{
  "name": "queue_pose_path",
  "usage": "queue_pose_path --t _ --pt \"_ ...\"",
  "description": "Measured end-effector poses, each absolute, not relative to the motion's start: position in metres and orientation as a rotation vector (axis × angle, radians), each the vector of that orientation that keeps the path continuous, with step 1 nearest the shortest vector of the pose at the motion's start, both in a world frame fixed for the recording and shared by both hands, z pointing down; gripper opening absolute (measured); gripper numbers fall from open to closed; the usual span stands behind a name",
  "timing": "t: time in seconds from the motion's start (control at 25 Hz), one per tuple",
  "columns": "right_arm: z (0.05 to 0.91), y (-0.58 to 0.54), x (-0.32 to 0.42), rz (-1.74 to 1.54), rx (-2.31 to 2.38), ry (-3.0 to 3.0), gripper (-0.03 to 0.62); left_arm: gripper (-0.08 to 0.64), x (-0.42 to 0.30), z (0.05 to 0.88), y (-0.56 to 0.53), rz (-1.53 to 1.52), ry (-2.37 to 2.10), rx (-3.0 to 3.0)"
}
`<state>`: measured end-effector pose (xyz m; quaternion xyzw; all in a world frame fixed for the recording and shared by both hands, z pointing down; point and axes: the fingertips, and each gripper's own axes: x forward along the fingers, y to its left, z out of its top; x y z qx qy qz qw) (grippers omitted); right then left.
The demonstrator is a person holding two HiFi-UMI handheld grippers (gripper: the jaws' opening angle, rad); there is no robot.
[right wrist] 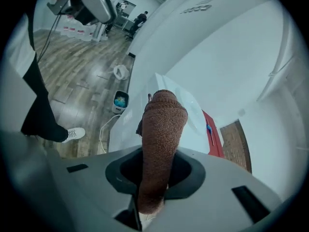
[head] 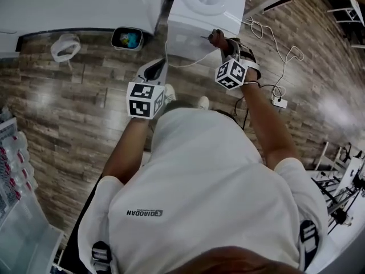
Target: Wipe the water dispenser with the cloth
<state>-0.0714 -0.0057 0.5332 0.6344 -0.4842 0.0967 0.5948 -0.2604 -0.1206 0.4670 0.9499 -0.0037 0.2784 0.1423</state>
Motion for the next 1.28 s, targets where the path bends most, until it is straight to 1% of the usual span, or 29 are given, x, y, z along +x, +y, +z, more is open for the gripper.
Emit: queue_pose_path --t 0.32,0.56,1.0,1.28 --pt "0.592 -0.014 -0.082 0.205 1.365 -1.155 0.072 0.001 -0.269 0.490 -0.087 0.844 -0.005 2.710" --pt "0.645 -0.018 -0.090 0.217 1.294 -1.196 0.072 0.000 -0.274 0.506 -0.091 0.838 -0.065 2.698" --pt "0.760 -0.028 -0.094 0.309 1.199 -1.214 0.072 0.002 -0.276 0.539 -0.092 0.870 -0.082 2.657" --pt "0.830 -0.016 -0.095 0.408 1.110 -1.201 0.072 0.001 -0.294 0.554 -0.092 0.940 -0.093 2.622"
